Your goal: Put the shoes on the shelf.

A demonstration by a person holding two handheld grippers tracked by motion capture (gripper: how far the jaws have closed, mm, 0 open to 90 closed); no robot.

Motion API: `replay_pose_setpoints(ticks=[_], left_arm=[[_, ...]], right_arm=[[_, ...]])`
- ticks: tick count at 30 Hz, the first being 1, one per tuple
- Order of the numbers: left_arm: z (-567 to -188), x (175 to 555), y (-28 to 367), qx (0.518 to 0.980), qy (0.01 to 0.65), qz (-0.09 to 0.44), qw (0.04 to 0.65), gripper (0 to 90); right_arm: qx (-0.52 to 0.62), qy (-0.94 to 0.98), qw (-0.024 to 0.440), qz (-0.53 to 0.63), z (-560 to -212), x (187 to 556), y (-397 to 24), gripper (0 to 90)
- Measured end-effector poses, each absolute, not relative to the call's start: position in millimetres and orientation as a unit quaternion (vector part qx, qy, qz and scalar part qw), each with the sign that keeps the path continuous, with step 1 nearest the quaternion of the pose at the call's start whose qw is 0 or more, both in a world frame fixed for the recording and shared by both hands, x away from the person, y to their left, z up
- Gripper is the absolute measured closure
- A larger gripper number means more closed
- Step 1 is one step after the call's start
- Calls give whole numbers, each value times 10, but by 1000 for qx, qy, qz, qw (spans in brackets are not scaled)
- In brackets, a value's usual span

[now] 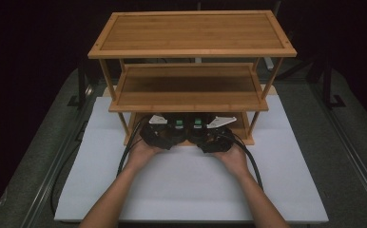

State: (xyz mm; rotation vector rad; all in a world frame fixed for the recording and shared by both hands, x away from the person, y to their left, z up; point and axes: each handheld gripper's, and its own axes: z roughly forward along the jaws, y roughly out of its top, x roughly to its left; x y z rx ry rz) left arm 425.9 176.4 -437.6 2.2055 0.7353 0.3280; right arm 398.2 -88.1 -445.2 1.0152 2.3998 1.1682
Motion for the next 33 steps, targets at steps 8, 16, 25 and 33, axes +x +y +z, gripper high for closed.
replay_pose_setpoints(ticks=[8, 16, 25, 33], left_arm=[[-4387, 4319, 1739, 867, 291, 133, 381, 130], [-4388, 4325, 1736, 865, 299, 129, 381, 129], [-4348, 4239, 1798, 858, 317, 119, 387, 83], [-4320, 4065, 1965, 859, 313, 121, 386, 16]], right_arm=[[360, 832, 154, 393, -4461, 4047, -850, 244], [362, 832, 162, 389, -4486, 4092, -855, 242], [368, 828, 150, 396, -4412, 4022, -969, 173], [375, 821, 140, 408, -4376, 3902, -1041, 102]])
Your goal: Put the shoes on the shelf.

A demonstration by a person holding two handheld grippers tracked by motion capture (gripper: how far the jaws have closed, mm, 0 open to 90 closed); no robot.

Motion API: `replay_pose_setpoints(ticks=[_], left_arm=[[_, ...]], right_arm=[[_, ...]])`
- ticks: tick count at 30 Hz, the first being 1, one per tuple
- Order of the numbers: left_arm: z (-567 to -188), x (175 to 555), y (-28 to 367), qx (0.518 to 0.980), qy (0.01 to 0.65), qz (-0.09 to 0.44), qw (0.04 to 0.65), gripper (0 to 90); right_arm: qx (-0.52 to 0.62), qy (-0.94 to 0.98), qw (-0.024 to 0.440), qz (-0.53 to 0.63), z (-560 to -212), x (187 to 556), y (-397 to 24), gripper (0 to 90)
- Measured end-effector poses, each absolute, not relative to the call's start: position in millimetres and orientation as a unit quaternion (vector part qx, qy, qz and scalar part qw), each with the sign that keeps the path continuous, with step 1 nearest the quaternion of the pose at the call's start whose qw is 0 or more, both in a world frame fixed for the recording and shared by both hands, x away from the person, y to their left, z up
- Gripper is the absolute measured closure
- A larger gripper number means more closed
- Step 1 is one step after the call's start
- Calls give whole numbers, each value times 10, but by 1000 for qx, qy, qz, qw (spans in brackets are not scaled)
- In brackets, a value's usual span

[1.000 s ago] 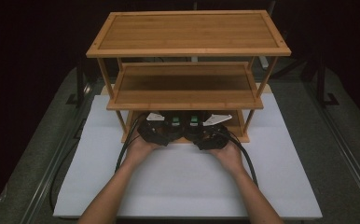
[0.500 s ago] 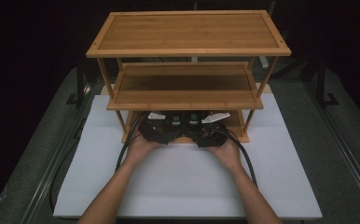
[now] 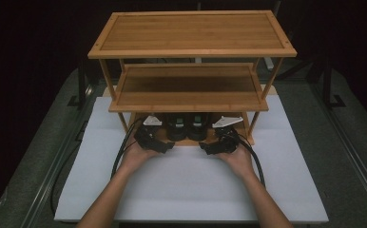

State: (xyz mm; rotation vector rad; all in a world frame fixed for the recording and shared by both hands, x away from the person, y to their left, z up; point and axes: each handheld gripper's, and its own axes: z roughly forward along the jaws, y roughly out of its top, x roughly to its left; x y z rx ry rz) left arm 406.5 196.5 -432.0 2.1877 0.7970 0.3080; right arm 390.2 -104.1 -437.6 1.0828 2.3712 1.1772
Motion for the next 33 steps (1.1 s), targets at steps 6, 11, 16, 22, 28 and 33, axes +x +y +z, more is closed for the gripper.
replay_pose_setpoints(ticks=[6, 11, 16, 22, 28, 33], left_arm=[[-4262, 3944, 2119, 858, 313, 127, 388, 15], [-4210, 3832, 2206, 856, 311, 130, 392, 15], [-4165, 3684, 2296, 855, 312, 133, 392, 16], [-4145, 3541, 2459, 850, 319, 138, 395, 16], [-4146, 3390, 2596, 852, 322, 145, 387, 16], [-4145, 3255, 2744, 849, 327, 155, 386, 16]], right_arm=[[380, 821, 144, 399, -4339, 3804, -1136, 16], [384, 815, 155, 405, -4308, 3701, -1274, 17], [387, 812, 158, 406, -4277, 3582, -1405, 16], [395, 809, 166, 402, -4275, 3464, -1559, 17], [402, 806, 171, 399, -4295, 3333, -1753, 17], [410, 804, 172, 395, -4331, 3194, -1934, 17]])
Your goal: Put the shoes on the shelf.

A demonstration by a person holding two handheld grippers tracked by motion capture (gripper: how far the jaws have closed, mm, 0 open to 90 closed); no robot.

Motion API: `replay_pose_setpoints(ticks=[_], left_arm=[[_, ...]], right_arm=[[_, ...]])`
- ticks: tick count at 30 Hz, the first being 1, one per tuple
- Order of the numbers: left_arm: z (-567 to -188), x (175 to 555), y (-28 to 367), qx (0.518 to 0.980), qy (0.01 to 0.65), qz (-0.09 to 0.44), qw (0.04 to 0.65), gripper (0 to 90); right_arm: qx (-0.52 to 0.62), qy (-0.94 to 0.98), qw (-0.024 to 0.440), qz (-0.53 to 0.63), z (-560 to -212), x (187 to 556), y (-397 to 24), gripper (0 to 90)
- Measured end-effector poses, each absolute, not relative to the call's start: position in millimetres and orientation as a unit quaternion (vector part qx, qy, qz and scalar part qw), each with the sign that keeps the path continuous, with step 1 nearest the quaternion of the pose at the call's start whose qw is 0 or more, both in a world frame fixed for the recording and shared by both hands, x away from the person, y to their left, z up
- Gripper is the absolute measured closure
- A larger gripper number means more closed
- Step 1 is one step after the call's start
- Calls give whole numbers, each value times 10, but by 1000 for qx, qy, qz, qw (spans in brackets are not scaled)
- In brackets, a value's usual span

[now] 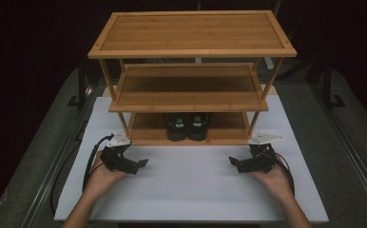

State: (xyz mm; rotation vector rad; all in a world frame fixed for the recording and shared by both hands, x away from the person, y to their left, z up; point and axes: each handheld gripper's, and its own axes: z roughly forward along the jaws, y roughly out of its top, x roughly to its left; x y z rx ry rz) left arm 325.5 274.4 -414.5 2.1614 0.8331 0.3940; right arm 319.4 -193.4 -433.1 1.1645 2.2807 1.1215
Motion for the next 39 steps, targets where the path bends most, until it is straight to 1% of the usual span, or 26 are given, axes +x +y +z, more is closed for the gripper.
replay_pose_setpoints(ticks=[10, 23, 27, 33, 39], left_arm=[[-4191, 3013, 3008, 846, 341, 165, 376, 16], [-4422, 2673, 3357, 860, 356, 161, 329, 16], [-4487, 2604, 3408, 857, 359, 162, 331, 16], [-4513, 2604, 3437, 852, 366, 155, 341, 13], [-4515, 2601, 3437, 852, 365, 156, 342, 13]], right_arm=[[422, 802, 177, 384, -4390, 2927, -2218, 17], [438, 806, 192, 349, -4505, 2585, -2500, 17], [439, 815, 193, 327, -4561, 2551, -2514, 17], [450, 810, 175, 332, -4583, 2571, -2538, 16], [450, 810, 176, 333, -4584, 2567, -2540, 17]])
